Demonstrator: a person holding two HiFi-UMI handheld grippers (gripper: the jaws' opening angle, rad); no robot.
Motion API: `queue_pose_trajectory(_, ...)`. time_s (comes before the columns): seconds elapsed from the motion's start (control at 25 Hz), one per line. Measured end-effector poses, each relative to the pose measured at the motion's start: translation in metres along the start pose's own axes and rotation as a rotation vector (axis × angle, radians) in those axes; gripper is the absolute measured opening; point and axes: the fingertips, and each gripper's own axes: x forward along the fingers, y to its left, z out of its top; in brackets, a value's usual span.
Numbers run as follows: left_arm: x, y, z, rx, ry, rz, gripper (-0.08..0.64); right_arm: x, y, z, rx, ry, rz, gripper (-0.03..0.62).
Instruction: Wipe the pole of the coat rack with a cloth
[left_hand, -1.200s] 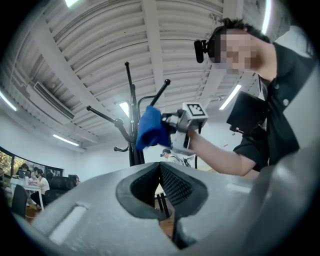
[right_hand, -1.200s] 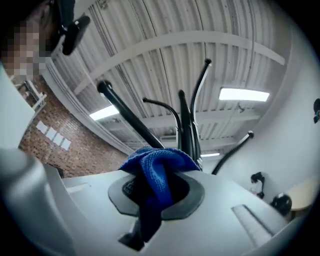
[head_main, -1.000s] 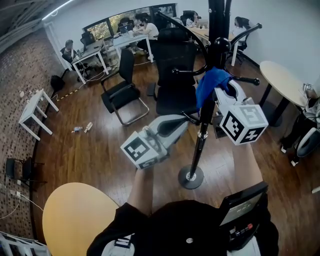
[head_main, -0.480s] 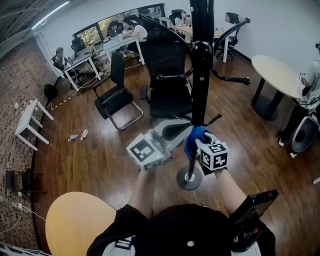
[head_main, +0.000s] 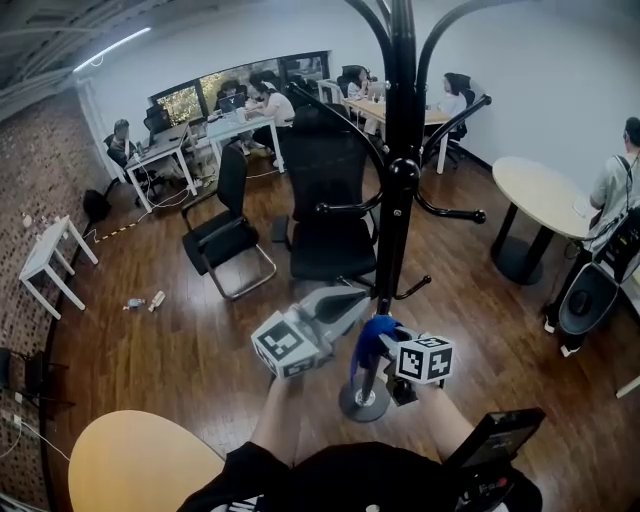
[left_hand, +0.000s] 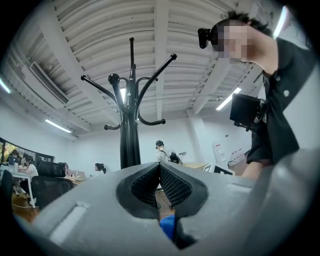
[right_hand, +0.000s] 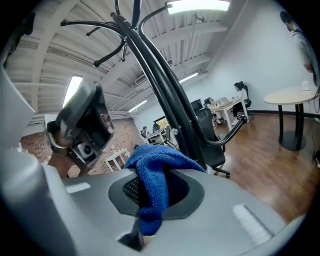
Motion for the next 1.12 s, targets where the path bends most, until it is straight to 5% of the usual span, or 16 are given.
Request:
queue_pose_trajectory(0.16,-0.009,-0.004,-0.003,0.014,-0.016,-0.003,0.0,0.011,-0.026,0.033,-0.098,-0.094,-0.122,0.031)
queue_pose_trajectory(0.28,-0.013,-0.007,-0.005,0.028,-0.016,-0.005,0.0,-0.008,0.005,0.085,-0.197,-0.215,-0.057,0.031)
queue_pose_trajectory(0.52,-0.013,-0.008,0.001,0.024,-0.031,-0.013,0.0,-0.076,0.105,0.252,-0.394,-0.561,0.032,0.031)
queue_pose_trajectory(0.64,-0.011,-0.016,0.002,0.014,-0.039,-0.022,0.0,-0.107,0.143,0.298,-0.48,-0.655,0.037,0.031)
queue_pose_trajectory(0.76,-0.01,-0.018,0.004,0.019,-0.043,-0.027,0.0,-0.134,0.185,0.305,-0.575,-0.69,0.087,0.034)
queue_pose_trajectory(0.96,-0.014,-0.009,0.009,0.037,-0.043,-0.028,0.0,-0.186,0.272,0.29,-0.726,-0.806,0.298,0.034)
queue_pose_trajectory(1.12,-0.01,-0.01,0.016,0.023,-0.052,-0.028,0.0,-0.197,0.272,0.295,-0.754,-0.869,0.264,0.032)
